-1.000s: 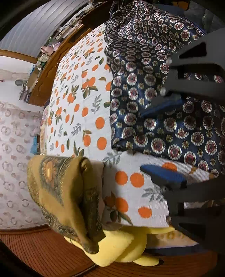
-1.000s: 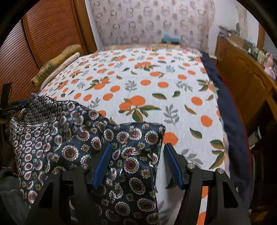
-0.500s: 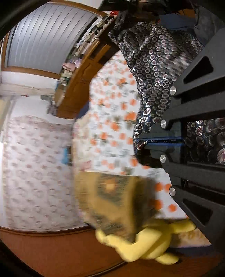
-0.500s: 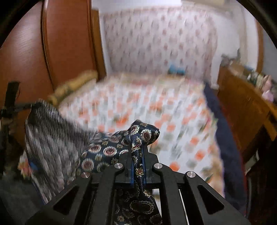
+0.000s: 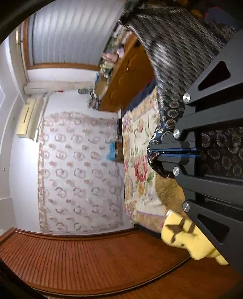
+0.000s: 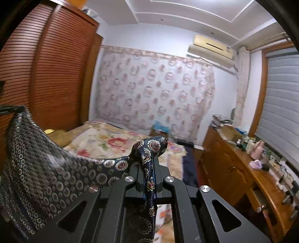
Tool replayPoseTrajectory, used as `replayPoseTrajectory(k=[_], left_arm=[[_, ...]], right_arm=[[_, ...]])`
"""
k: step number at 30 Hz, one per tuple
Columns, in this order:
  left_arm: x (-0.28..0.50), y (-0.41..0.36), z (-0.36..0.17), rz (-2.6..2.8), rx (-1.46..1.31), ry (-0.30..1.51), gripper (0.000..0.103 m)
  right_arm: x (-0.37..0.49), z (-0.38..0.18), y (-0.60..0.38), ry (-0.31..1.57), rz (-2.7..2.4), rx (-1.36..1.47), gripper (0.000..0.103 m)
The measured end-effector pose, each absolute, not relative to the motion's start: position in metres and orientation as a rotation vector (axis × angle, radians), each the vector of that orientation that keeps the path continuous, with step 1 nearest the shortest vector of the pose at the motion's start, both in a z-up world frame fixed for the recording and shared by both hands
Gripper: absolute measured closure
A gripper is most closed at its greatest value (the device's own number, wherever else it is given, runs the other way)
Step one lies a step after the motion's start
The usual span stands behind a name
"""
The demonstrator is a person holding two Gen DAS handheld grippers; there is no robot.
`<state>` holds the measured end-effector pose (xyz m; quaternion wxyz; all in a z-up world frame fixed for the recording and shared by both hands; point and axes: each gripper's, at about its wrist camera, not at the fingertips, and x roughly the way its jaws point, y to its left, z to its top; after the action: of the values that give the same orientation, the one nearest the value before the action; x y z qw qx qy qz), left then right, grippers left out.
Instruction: Fold small clothes
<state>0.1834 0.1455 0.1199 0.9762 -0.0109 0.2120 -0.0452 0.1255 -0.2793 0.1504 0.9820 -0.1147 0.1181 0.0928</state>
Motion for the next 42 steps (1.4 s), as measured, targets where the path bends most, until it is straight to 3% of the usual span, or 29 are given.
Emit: replayPoseTrajectory(k=[4, 8, 10, 12, 14, 16, 17, 42], left_arm=[[0.244, 0.155, 0.098, -0.049, -0.018, 0.476, 0.100], [0.300, 0.155, 0.052, -0.029, -0.009, 0.582, 0.098], [0.317, 0.159, 0.027, -0.037, -0.026, 0.649, 0.078], [0.321, 0.157, 0.013, -0.025, 0.004, 0.662, 0.061], [0.317, 0.153, 0.006, -0.044, 0.016, 0.674, 0.052], [0.310, 0.147, 0.000, -0.064, 0.018, 0.694, 0.029], [0.304, 0.144, -0.003, -0.081, 0.020, 0.697, 0.026], [0.210, 0.048, -0.098, -0.320, 0.079, 0.890, 0.026]], right_arm=[[0.199, 0.142, -0.282, 0.310, 0.119, -0.232, 0.099], [0.284, 0.090, -0.264, 0.500, 0.131, -0.195, 0.096], [0.320, 0.056, -0.258, 0.607, 0.128, -0.182, 0.075], [0.340, 0.028, -0.251, 0.665, 0.117, -0.191, 0.066], [0.350, 0.011, -0.249, 0.688, 0.125, -0.184, 0.061], [0.353, -0.001, -0.246, 0.699, 0.140, -0.190, 0.054], [0.353, -0.005, -0.245, 0.702, 0.147, -0.193, 0.054], [0.188, -0.022, -0.355, 0.787, 0.177, -0.009, 0.053]])
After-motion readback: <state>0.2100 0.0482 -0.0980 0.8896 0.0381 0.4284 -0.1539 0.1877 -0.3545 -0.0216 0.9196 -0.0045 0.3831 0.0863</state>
